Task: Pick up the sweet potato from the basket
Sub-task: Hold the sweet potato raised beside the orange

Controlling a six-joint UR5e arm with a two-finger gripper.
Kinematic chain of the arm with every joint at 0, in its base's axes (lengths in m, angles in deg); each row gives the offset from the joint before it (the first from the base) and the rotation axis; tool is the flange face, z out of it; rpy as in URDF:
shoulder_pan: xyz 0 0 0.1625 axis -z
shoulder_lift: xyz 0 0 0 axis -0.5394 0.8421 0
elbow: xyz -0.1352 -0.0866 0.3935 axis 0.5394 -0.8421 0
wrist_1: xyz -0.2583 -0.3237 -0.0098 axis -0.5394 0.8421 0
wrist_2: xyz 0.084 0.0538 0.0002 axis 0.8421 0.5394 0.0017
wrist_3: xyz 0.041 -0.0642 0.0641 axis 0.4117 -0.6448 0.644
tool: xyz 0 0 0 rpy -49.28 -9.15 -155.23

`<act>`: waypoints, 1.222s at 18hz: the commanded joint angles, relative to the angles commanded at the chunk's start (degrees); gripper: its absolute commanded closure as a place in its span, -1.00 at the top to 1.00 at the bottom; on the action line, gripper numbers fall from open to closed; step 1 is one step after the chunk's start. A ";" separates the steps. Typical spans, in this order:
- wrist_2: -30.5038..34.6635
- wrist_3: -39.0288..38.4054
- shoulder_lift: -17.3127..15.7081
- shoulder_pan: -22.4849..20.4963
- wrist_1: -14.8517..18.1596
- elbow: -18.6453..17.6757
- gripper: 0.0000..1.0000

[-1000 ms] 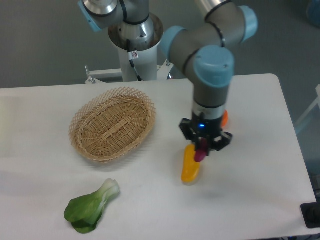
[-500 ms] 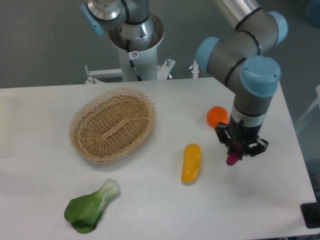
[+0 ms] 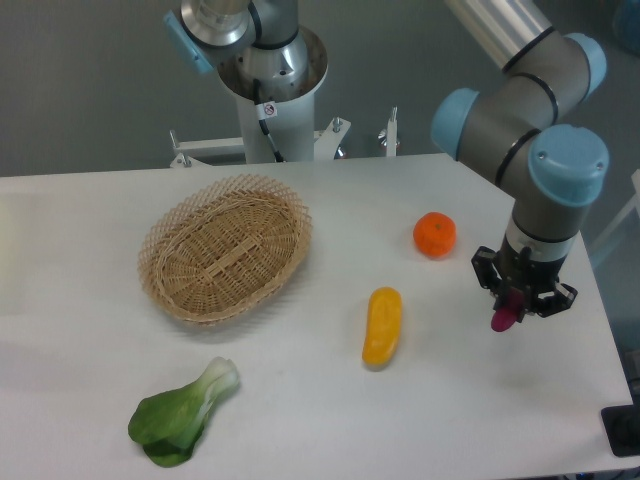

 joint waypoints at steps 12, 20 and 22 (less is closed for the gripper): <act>0.44 5.90 1.41 -2.02 0.36 1.50 -0.51; 0.53 5.81 1.50 -2.02 0.27 1.24 -0.51; 0.70 5.81 1.50 -2.02 0.27 1.15 -0.51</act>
